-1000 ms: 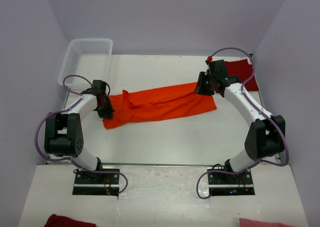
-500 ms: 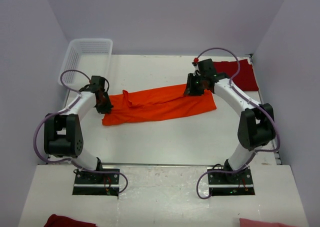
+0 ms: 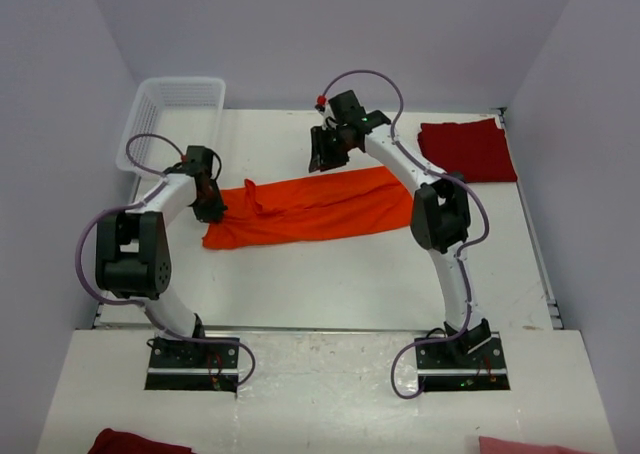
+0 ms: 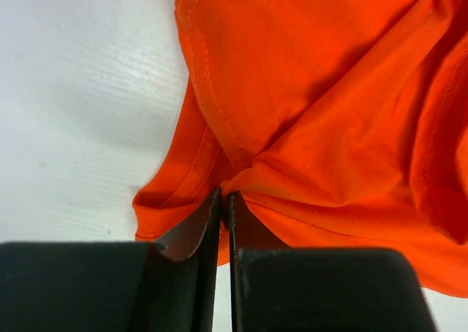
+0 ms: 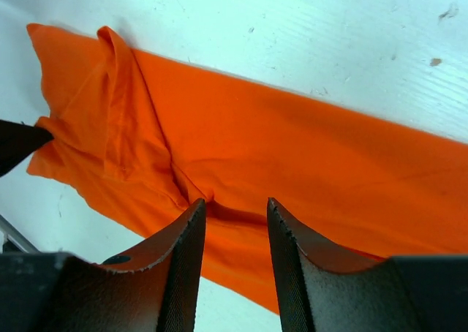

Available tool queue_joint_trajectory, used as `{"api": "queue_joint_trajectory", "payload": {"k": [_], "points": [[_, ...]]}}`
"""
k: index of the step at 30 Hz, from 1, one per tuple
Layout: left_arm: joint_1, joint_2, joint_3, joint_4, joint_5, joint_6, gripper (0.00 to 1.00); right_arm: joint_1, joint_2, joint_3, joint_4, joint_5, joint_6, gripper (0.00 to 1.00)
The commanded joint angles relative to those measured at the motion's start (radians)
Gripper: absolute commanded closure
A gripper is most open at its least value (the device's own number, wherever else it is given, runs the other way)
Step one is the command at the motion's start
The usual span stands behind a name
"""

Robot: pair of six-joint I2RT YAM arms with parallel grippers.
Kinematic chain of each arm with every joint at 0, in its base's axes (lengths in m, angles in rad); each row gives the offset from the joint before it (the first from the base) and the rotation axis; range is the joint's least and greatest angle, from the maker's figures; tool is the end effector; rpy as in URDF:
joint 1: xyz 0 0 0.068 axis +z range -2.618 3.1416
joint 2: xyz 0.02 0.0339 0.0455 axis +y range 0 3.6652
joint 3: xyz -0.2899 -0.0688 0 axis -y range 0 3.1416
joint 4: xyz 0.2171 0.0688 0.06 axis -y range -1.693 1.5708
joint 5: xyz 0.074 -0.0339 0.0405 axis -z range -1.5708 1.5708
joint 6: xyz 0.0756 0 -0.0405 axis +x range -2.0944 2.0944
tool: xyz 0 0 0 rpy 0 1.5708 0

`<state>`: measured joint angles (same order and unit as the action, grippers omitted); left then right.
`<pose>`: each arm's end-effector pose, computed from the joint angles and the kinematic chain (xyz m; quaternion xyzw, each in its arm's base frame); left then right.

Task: Fold and stack the t-shirts
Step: Fold the other side of the tshirt into a rectangle

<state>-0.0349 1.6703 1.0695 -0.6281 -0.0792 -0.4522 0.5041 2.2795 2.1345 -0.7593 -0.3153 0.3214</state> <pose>0.3119 -0.0049 0.1880 -0.2105 0.9619 -0.0031 0.1744 0.4461 0.2728 0.2469 -0.1363 0.9247 0.2655 0.2364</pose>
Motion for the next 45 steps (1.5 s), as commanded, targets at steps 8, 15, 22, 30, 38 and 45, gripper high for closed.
{"api": "queue_joint_trajectory", "payload": {"k": [8,15,22,30,38,45], "points": [[0.009,0.120,0.168,0.002,-0.059,0.009,0.90,0.033,-0.027,-0.069,0.006,-0.038,-0.018,0.60],[0.009,0.106,0.133,-0.008,-0.106,-0.022,0.63,0.031,-0.078,-0.111,0.009,0.008,-0.030,0.60],[-0.072,-0.098,0.145,-0.038,-0.359,-0.069,0.42,0.031,-0.169,-0.172,0.015,0.082,-0.035,0.61],[-0.267,-0.087,0.218,-0.052,-0.219,-0.048,0.42,0.005,-0.301,-0.271,0.002,0.214,0.008,0.60],[-0.299,-0.006,0.072,0.312,0.346,-0.082,1.00,-0.084,-0.437,-0.415,0.000,0.268,0.036,0.60],[-0.372,0.081,0.079,0.403,0.371,-0.100,1.00,-0.168,-0.497,-0.528,0.014,0.263,0.042,0.61]]}}
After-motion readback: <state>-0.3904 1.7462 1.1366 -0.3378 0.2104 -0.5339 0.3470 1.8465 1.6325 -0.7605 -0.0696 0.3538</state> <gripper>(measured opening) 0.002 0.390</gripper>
